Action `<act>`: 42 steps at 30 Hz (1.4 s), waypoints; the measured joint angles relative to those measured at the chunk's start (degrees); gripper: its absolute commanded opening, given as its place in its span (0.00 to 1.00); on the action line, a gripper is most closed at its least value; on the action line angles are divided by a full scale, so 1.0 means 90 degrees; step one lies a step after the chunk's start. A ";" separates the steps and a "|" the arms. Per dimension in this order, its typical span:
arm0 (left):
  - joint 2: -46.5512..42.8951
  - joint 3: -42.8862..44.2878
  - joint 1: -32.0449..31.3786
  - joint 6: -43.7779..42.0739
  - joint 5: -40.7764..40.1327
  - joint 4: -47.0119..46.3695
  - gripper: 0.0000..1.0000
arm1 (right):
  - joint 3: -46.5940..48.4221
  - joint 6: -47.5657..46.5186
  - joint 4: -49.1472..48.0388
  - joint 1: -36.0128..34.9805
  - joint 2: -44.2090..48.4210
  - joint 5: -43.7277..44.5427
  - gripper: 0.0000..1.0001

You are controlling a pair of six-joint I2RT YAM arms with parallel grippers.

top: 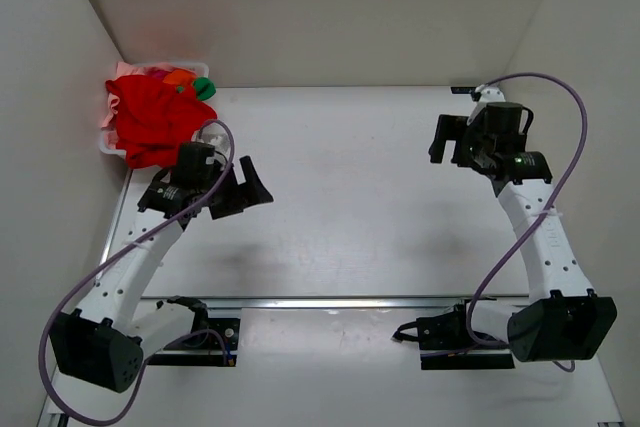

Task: Fold and stack the t-shirts
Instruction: Grab crumpled tshirt from bin with the left arm

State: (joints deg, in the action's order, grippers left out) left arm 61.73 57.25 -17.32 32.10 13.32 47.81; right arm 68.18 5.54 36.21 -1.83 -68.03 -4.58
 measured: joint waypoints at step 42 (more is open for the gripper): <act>0.5841 0.5445 0.3359 -0.0248 -0.3577 -0.0080 0.93 | 0.1059 0.0916 0.0818 -0.0129 -0.0942 -0.0614 0.99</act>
State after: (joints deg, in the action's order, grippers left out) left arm 114.30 106.26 12.91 29.87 -18.87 47.09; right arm 77.71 13.78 43.57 -2.98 -76.51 -10.11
